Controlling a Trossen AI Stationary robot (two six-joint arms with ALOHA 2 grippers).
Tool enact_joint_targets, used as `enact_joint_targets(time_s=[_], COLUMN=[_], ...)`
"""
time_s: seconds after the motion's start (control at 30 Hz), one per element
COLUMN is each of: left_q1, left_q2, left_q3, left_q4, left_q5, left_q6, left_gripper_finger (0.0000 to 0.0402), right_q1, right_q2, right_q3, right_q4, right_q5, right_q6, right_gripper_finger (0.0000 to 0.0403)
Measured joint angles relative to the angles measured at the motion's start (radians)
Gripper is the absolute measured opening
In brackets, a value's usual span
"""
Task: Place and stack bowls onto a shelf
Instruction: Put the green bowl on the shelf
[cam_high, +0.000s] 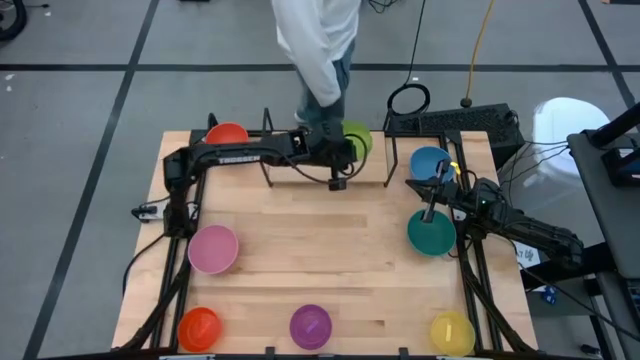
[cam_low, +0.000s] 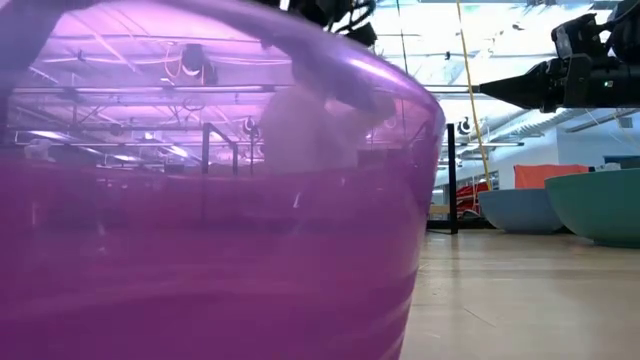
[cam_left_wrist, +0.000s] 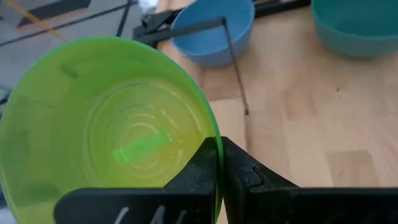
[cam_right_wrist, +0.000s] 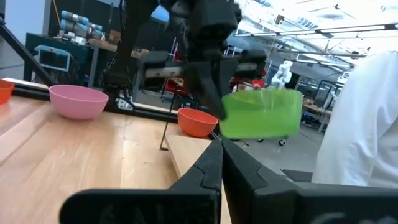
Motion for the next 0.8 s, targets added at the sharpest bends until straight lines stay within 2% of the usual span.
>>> enact_joint_targets(time_s=[0.5, 0.8], left_q1=[0.013, 0.047], left_q2=[0.158, 0.181], left_q3=[0.000, 0.000], left_q4=[0.035, 0.078], left_q5=[0.057, 0.058], left_q6=[-0.029, -0.044], left_gripper_finger=[0.0005, 0.0005], right_q1=[0.000, 0.000], right_q2=[0.002, 0.002], right_q3=[0.000, 0.000], right_q4=[0.001, -0.005], right_q5=[-0.002, -0.002], right_q6=[0.000, 0.000], right_gripper_finger=[0.0000, 0.0000])
